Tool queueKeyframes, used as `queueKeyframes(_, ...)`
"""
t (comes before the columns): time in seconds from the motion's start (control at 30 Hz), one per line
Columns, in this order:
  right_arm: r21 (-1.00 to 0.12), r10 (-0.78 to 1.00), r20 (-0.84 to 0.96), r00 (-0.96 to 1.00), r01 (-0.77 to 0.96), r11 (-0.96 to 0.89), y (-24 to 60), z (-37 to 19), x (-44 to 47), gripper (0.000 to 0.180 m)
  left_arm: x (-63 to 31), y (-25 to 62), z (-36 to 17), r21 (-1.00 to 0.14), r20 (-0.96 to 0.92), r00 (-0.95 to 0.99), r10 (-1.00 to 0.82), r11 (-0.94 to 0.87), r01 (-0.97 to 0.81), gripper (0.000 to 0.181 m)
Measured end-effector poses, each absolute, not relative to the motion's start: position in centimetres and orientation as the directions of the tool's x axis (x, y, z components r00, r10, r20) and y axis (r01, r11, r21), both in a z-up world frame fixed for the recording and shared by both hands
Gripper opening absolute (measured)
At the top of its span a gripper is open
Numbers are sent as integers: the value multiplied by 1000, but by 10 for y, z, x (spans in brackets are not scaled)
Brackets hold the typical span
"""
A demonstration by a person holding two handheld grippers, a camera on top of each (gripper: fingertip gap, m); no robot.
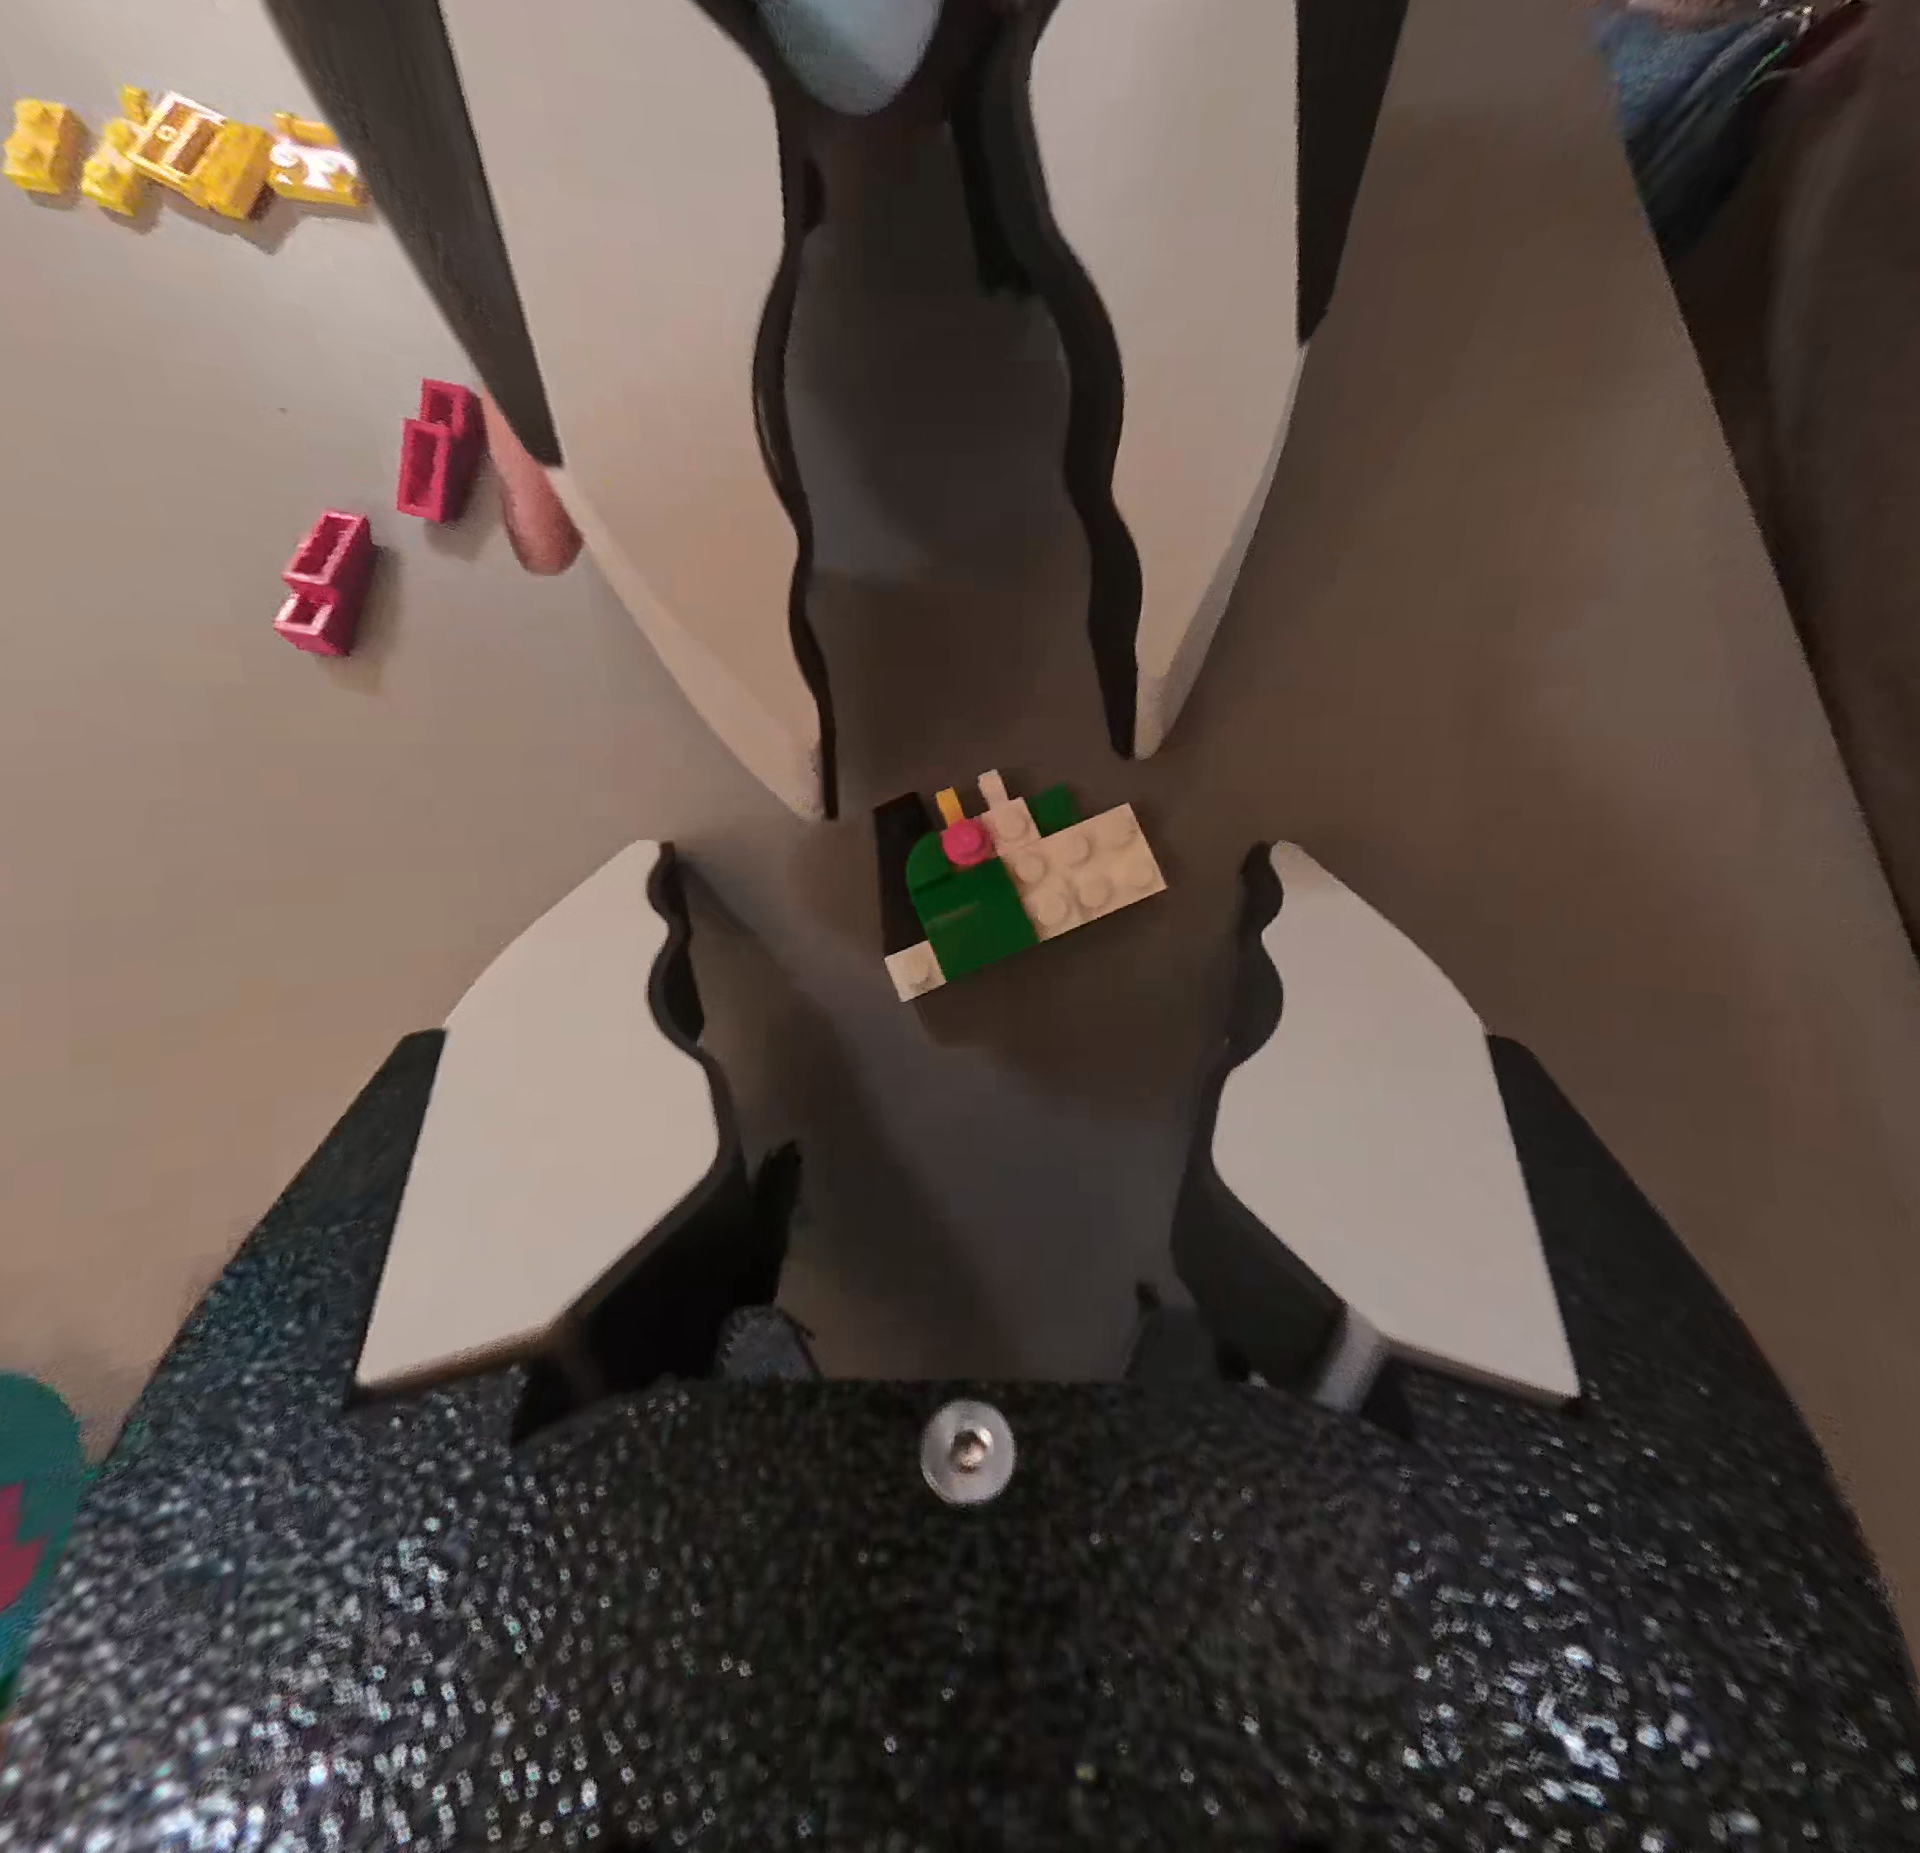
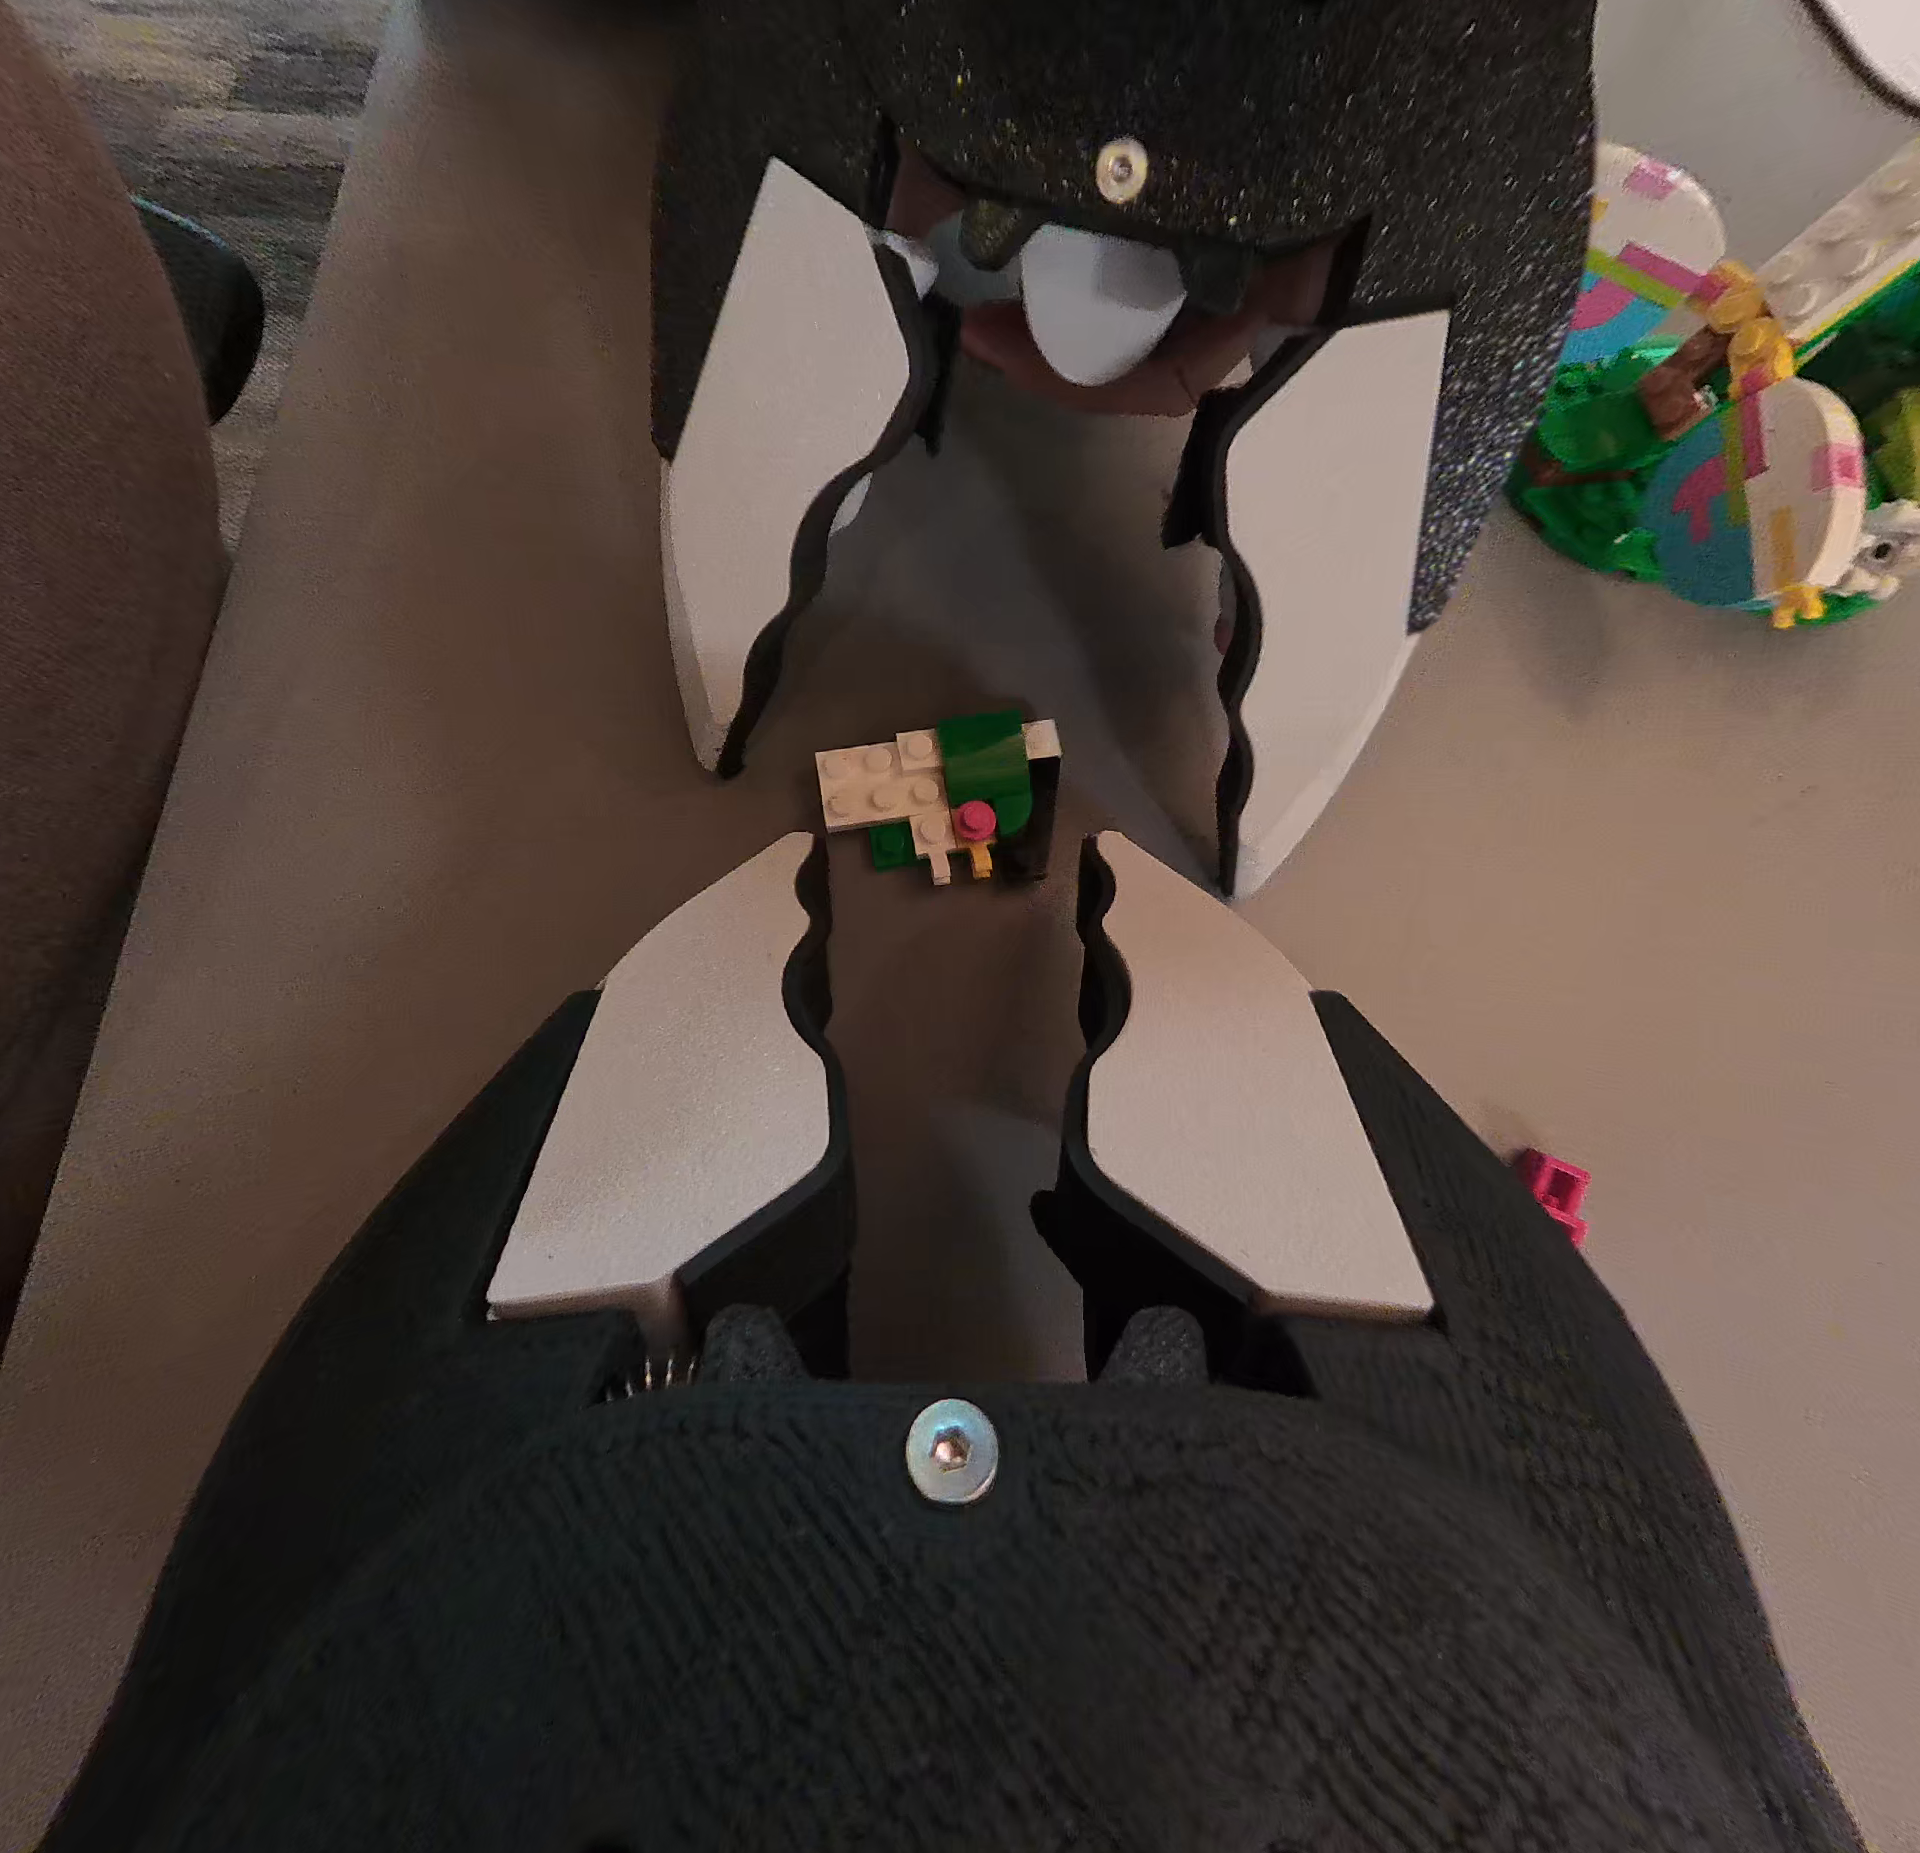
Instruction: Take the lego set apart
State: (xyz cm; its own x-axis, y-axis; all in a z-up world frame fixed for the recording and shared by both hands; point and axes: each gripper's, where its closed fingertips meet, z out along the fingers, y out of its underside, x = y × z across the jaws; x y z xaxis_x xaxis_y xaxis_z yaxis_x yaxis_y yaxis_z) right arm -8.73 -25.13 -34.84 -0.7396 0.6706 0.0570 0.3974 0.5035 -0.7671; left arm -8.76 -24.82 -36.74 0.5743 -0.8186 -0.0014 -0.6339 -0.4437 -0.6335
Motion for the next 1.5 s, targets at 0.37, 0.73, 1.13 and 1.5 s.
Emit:
queueKeyframes(0.37, -719, 663, 111, -740, 401, 568, -254, -358, -96, 33, -91, -244, -362, -678, 64, 598, -799, -475, -561, 85)
queueKeyframes(0.73, -768, 734, 496, -463, 159, 620, -213, -305, -114, 33, -102, -218, -338, -758, 417, 652, -633, -638, -134, 57)
queueKeyframes(1.13, -768, 739, 587, -329, 62, 637, -201, -290, -118, 33, -100, -212, -309, -850, 448, 577, -682, -524, 41, 15)
queueKeyframes(1.5, -981, 964, 45, -263, 171, 93, -186, -278, -129, 37, -140, -185, -310, -919, -56, 875, -480, -319, -234, 7)
